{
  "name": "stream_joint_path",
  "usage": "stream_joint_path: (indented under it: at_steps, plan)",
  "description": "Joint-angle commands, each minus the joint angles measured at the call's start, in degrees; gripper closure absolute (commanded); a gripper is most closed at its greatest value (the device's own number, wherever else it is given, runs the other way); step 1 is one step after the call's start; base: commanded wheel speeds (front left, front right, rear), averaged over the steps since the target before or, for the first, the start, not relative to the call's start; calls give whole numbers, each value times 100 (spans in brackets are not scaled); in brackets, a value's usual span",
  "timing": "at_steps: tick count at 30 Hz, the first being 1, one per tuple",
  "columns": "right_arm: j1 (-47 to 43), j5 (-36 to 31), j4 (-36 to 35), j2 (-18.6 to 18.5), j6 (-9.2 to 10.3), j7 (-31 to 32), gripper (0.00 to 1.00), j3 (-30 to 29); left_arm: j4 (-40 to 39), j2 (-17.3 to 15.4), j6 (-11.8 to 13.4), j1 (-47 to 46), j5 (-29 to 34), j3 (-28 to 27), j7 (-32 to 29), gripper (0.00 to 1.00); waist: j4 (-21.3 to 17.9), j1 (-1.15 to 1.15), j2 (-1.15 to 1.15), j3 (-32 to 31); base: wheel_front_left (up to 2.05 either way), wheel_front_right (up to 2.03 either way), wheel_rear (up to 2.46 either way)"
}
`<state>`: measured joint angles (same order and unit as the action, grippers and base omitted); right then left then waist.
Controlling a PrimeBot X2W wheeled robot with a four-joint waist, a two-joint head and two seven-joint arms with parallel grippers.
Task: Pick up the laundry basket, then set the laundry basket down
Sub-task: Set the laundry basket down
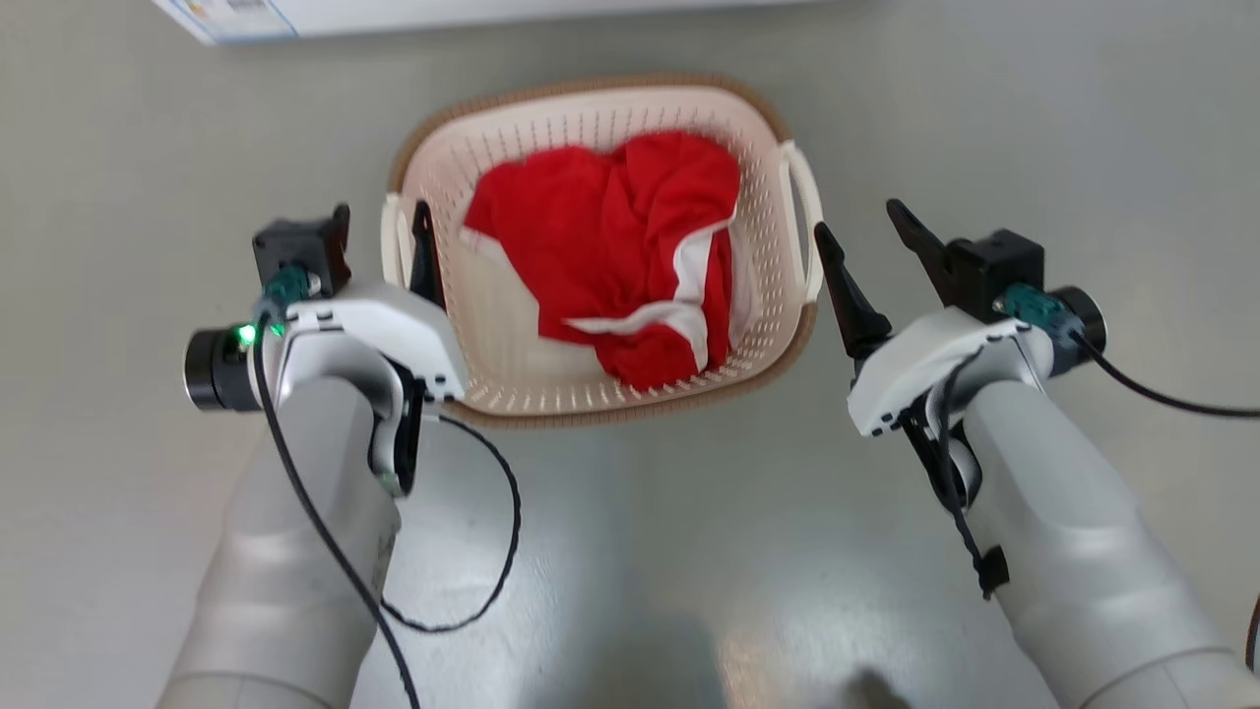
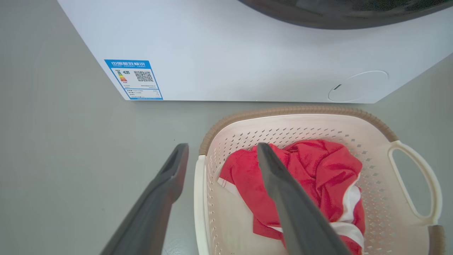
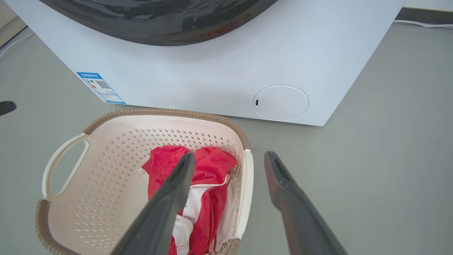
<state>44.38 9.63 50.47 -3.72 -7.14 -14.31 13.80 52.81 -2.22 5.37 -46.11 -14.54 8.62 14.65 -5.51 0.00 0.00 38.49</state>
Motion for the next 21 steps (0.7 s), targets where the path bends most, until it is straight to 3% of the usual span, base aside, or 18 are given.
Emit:
stream_joint_path:
  at_steps: [1,14,21]
  plan:
    - [-357,10,-263,84,-35,-69,0,-26,-224,-115,-90,322,51,-165,35,0,17,0,0,-486,0,0,0]
    - [-1603,-157,-1252,84,-35,-69,0,-666,-984,-69,-589,1750,-69,-645,35,0,-3,0,0,-2067,0,0,0]
    - [-2281,-415,-1540,84,-35,-69,0,-1013,-1430,-67,-665,2498,-265,-655,35,0,58,0,0,-2781,0,0,0]
